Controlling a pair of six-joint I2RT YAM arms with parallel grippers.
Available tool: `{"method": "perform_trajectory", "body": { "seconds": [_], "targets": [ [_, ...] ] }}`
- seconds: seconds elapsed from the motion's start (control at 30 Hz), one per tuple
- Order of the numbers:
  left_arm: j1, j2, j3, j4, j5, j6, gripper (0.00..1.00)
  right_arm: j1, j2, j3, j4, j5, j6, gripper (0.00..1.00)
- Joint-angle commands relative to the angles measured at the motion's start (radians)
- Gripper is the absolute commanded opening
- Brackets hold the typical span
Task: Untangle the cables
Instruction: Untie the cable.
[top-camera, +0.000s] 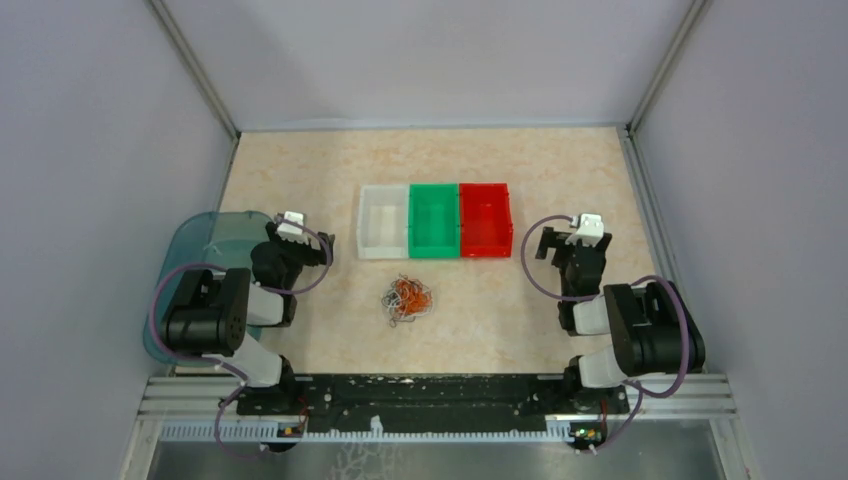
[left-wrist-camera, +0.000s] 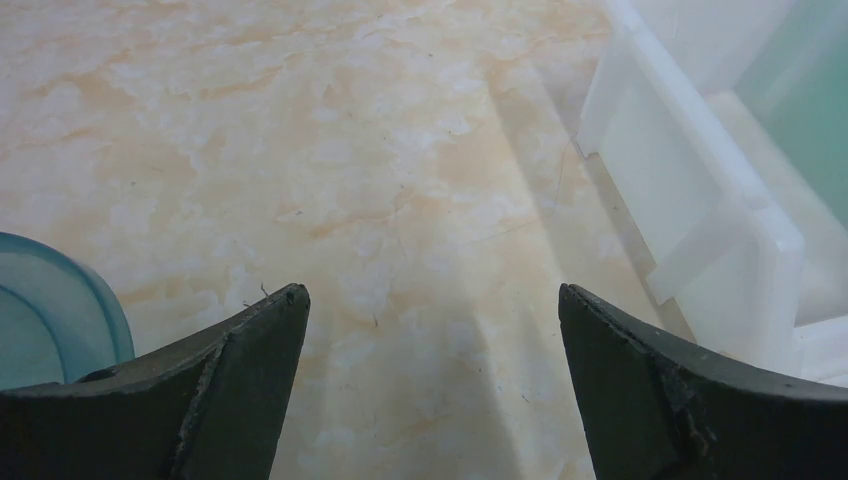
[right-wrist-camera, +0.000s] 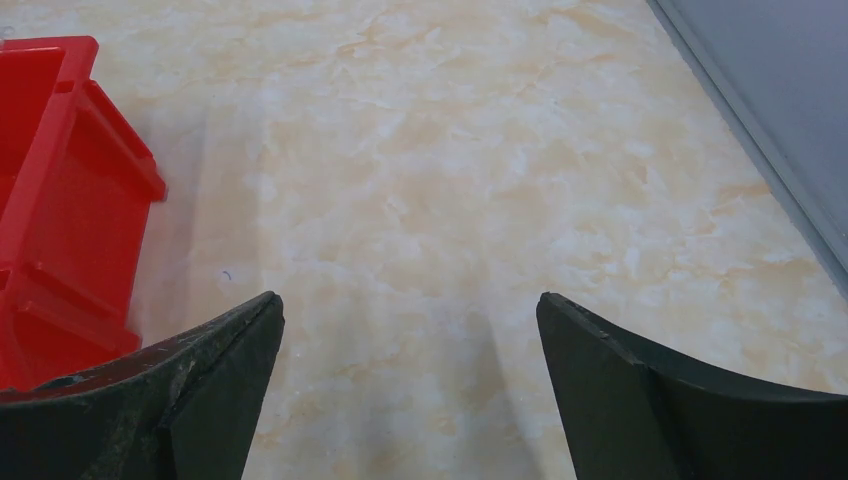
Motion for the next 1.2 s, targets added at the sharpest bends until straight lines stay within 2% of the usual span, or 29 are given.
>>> {"method": "perform_trajectory", "body": {
  "seconds": [0.0, 0.47, 0.57, 0.63, 0.7, 0.77, 0.9, 0.97, 1.03, 1.07, 1.17],
  "targets": [
    [0.007, 0.007, 0.015, 0.048, -0.001, -0.012, 1.0, -0.01, 0.003, 0.033, 0.07, -0.017, -0.01, 0.99],
    [0.007, 0.004, 0.014, 0.049, 0.001, -0.013, 1.0, -0.01, -0.006, 0.03, 0.071, 0.009, -0.009, 0.99],
    [0.01, -0.043, 0.02, 0.026, 0.0, -0.021, 1.0, -0.005, -0.124, 0.109, -0.18, 0.17, 0.054, 0.99],
    [0.01, -0.122, 0.079, -0.144, 0.012, -0.021, 1.0, -0.005, -0.195, 0.176, -0.356, 0.214, 0.068, 0.99],
    [0.01, -0.198, 0.157, -0.381, 0.036, 0.0, 1.0, -0.005, -0.273, 0.23, -0.511, 0.183, 0.073, 0.99],
    [0.009, -0.242, 0.229, -0.512, 0.081, 0.047, 1.0, -0.005, -0.335, 0.264, -0.63, 0.182, 0.105, 0.99],
    [0.01, -0.296, 0.345, -0.769, 0.159, 0.096, 1.0, -0.005, -0.476, 0.299, -0.771, 0.186, 0.212, 0.99],
    [0.01, -0.306, 0.416, -0.912, 0.217, 0.127, 1.0, -0.007, -0.534, 0.351, -0.887, 0.178, 0.364, 0.99],
    [0.01, -0.303, 0.489, -1.063, 0.279, 0.168, 1.0, -0.053, -0.552, 0.453, -1.022, -0.113, 0.489, 0.99],
    [0.01, -0.299, 0.521, -1.126, 0.303, 0.179, 1.0, -0.059, -0.546, 0.477, -1.016, -0.248, 0.529, 0.99],
    [0.011, -0.285, 0.618, -1.326, 0.409, 0.257, 1.0, -0.059, -0.557, 0.473, -0.93, -0.477, 0.621, 0.99]
  ]
}}
